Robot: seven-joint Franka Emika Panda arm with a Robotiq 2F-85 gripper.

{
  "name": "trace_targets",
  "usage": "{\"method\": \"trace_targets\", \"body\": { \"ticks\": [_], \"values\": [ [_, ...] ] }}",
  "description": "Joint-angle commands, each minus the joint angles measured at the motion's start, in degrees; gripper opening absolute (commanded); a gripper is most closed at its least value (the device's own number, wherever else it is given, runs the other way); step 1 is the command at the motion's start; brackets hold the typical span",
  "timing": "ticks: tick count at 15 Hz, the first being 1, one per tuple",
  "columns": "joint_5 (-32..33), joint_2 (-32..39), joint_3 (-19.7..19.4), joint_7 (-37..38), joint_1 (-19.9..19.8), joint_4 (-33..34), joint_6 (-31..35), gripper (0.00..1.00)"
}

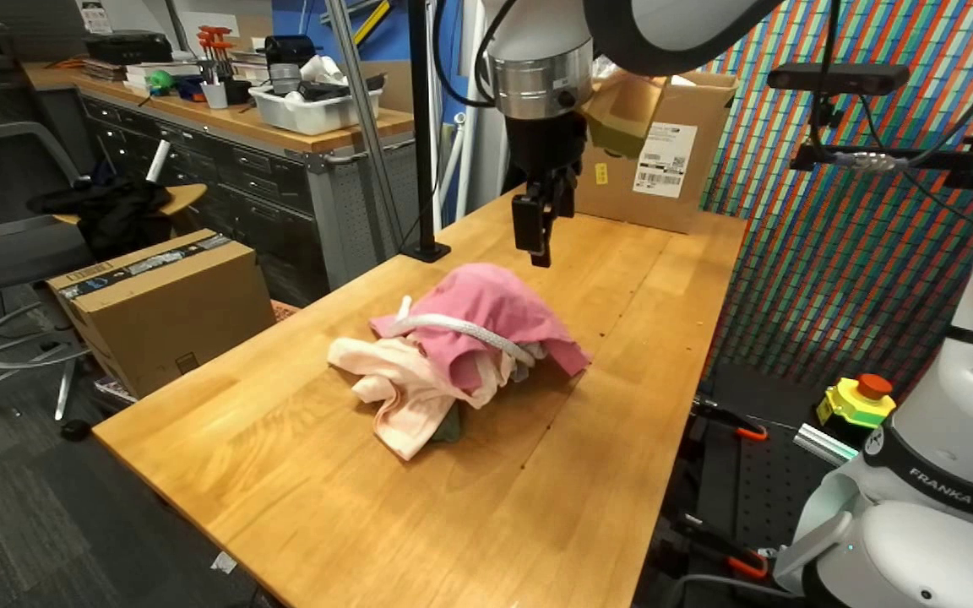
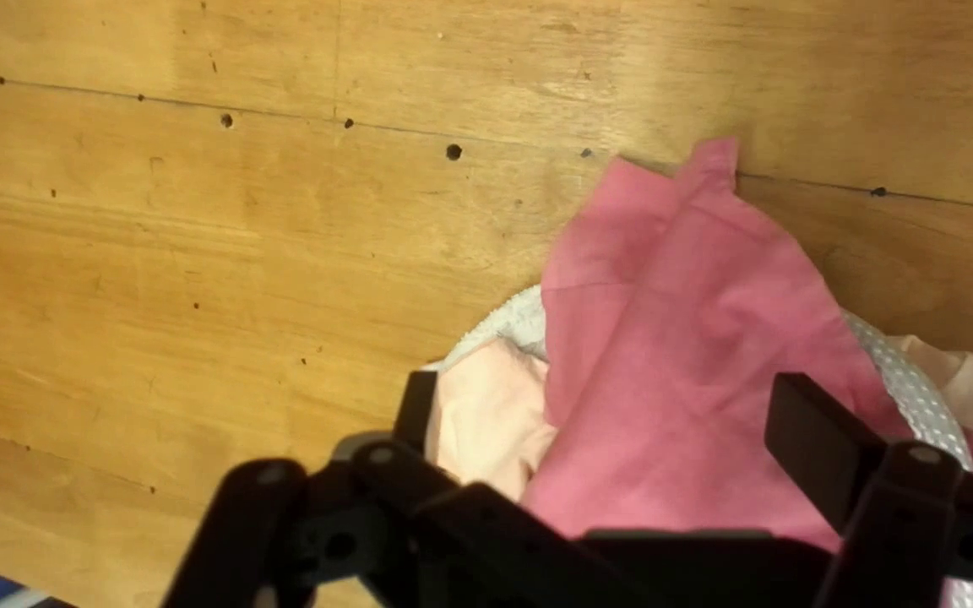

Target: Spread the objects across the table

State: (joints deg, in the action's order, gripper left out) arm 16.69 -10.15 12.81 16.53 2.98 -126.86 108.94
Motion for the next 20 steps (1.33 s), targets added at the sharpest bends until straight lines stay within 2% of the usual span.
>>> {"method": "trace_targets", "body": {
  "ticks": [1,7,14,20],
  "values": [
    [1.4,7.4,0.0,-2.4,2.7,8.8,-3.4,1.00],
    [4.6,19.1,-0.5,0.1,6.5,18.7,-3.9,1.00],
    [8.8,31.7,-2.9,-0.6,11.2,31.7,-8.3,1.00],
    [8.3,38.3,-5.2,-1.9,13.8,41.3,-12.3,1.00]
  ]
}}
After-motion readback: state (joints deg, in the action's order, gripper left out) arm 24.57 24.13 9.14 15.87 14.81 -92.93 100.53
